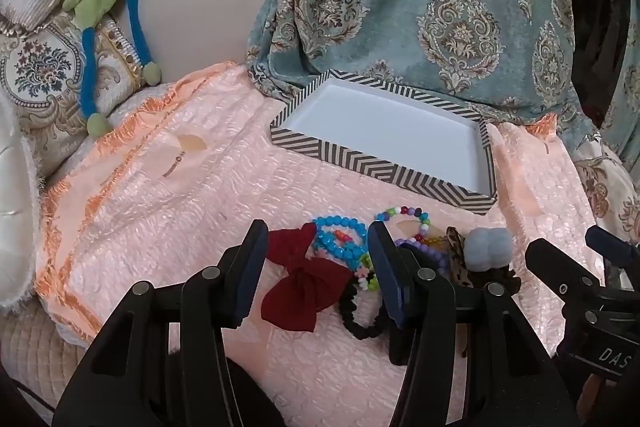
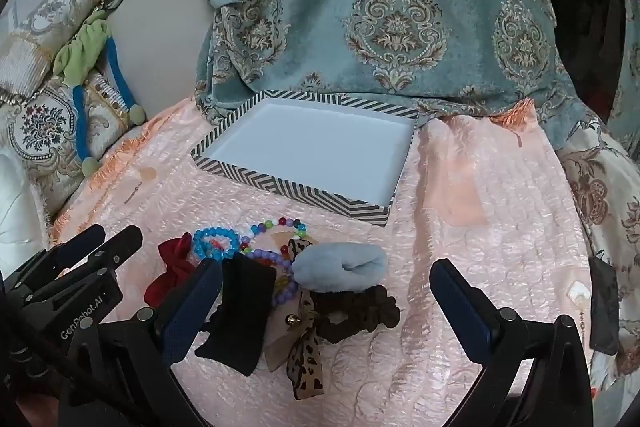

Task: Organize jewelry

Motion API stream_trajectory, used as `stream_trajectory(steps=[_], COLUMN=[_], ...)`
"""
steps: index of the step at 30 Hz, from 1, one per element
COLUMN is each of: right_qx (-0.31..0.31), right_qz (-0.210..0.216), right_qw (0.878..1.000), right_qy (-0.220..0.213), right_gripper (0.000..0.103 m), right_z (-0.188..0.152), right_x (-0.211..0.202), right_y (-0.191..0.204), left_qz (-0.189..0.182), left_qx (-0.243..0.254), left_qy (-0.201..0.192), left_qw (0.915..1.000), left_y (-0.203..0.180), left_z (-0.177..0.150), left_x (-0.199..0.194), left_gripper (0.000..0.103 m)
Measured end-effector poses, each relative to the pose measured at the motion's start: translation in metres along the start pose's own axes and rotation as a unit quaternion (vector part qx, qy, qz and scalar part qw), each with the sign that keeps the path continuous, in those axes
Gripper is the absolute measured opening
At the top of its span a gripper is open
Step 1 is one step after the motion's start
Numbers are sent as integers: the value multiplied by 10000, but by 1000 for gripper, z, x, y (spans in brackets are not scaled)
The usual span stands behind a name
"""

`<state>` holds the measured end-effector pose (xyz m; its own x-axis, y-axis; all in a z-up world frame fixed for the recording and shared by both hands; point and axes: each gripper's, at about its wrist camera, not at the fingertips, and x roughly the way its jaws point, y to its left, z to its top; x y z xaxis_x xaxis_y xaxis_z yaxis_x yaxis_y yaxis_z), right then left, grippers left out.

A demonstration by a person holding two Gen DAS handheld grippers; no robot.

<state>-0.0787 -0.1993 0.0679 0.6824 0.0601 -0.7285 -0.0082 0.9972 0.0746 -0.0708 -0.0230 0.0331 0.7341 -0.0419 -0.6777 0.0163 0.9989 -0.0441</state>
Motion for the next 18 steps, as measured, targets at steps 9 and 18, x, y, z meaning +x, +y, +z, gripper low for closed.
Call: stream_trajectory(steps=[9, 18], right_qx=[0, -30], right_qz=[13, 38], right_qw=[10000, 10000], right_qy=[-53, 35], right_gripper=[103, 103], right_z=[0, 3], right_x=[-2, -3], right_y=[2, 2], left_qz=[-28, -16], left_qx=[25, -9], left_qy=[-54, -10], left_qw=[10000, 10000], left_y=[-3, -2], left_z=[1, 1], left_x=[-5, -5], left_gripper=[52, 52])
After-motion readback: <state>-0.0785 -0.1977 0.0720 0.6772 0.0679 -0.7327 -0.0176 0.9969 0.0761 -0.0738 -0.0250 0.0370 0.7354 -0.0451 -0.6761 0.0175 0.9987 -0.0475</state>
